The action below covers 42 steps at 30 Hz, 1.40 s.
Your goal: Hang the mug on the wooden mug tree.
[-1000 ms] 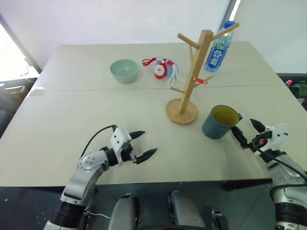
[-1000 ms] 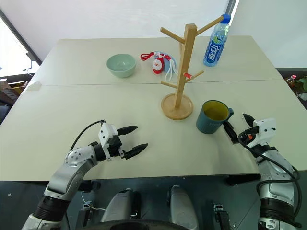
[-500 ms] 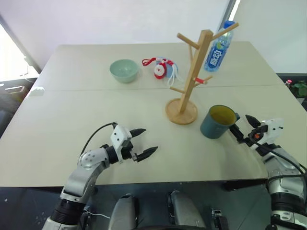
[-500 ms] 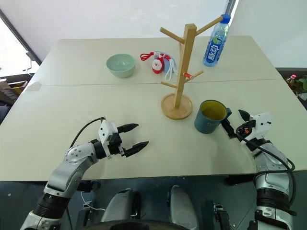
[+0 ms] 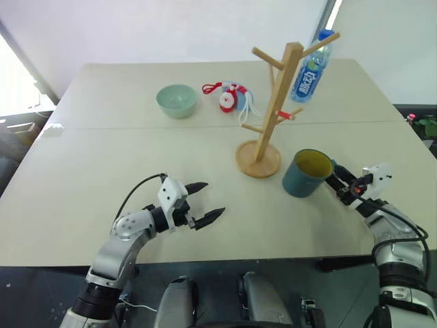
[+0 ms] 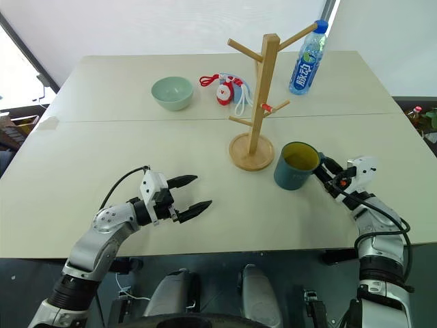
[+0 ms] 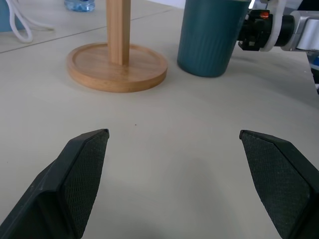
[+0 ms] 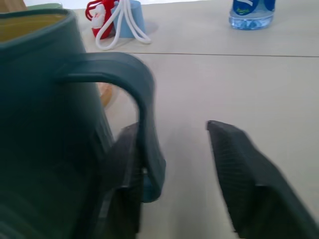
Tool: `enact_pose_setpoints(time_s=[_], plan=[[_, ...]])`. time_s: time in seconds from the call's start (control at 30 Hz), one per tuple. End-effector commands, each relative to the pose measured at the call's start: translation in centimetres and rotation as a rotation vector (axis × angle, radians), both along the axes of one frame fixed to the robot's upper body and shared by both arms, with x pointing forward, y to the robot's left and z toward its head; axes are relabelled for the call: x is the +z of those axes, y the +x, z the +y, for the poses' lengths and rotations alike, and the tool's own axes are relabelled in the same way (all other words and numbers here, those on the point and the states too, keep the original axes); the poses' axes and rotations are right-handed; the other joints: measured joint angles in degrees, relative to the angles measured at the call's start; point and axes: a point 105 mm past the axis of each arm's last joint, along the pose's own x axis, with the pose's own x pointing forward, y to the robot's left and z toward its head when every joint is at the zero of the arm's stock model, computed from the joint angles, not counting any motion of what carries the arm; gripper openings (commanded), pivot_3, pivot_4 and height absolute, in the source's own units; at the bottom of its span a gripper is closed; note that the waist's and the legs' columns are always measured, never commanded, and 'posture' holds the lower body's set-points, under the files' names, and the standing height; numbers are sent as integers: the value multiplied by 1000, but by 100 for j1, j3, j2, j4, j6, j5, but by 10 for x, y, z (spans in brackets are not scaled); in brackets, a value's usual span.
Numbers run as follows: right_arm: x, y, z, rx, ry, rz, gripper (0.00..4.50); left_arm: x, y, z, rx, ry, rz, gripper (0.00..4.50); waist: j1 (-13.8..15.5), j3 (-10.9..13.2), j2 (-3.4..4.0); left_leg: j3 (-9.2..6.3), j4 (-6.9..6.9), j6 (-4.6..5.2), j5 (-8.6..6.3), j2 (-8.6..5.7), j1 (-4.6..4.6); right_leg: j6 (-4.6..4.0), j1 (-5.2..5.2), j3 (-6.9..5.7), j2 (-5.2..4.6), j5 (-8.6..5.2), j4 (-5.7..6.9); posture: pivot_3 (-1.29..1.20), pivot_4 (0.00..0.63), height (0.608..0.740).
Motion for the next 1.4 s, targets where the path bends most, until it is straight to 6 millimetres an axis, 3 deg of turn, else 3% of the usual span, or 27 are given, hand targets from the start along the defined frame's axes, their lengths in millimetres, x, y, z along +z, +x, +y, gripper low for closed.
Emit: enact_pose_setpoints(time_s=[0.03,0.17,0.27,0.47,0.63,1.07,1.27,1.4], plan=[[13,-2,3,16,17,-60,73,10,-2,-4,-17,-12,-41,4500,0,0,0,0,0,0,0,0,0,0,0,0,0,0,0,0,150,740],[16,-9,10,30,-65,-75,73,9,-2,-4,-20,-12,-41,4500,4,0,1,-1,0,0,0,1,-1,0,-1,0,0,0,0,0,150,740],[31,-20,21,56,-157,-114,73,9,-2,-4,-17,-12,-43,4500,4,1,4,-1,0,0,0,1,-1,0,-1,0,-2,0,1,0,150,740],[70,-52,74,153,-303,-196,73,9,-1,-2,-15,-10,-48,4500,-1,3,7,-2,-1,0,0,3,-3,0,-5,-1,-1,-1,1,0,150,740],[96,-56,101,87,-377,-263,73,12,6,-3,-13,-9,-68,4500,9,3,5,-4,2,-1,0,4,-1,0,-5,-3,-1,0,3,0,150,740],[111,-45,101,-1,-474,-361,73,44,11,-4,-75,-67,-122,4500,5,4,1,-2,6,1,0,-6,-55,2,-47,-5,1,1,-3,0,150,740],[129,-31,109,13,-492,-426,73,82,11,1,-105,-160,-143,4500,1,4,0,-5,14,0,1,-9,-56,2,-55,-5,11,1,15,0,150,740],[144,-21,115,21,-487,-459,73,93,9,3,-125,-152,-154,4500,-4,4,0,-4,14,0,2,-10,-55,2,-56,-4,14,1,18,0,150,740]])
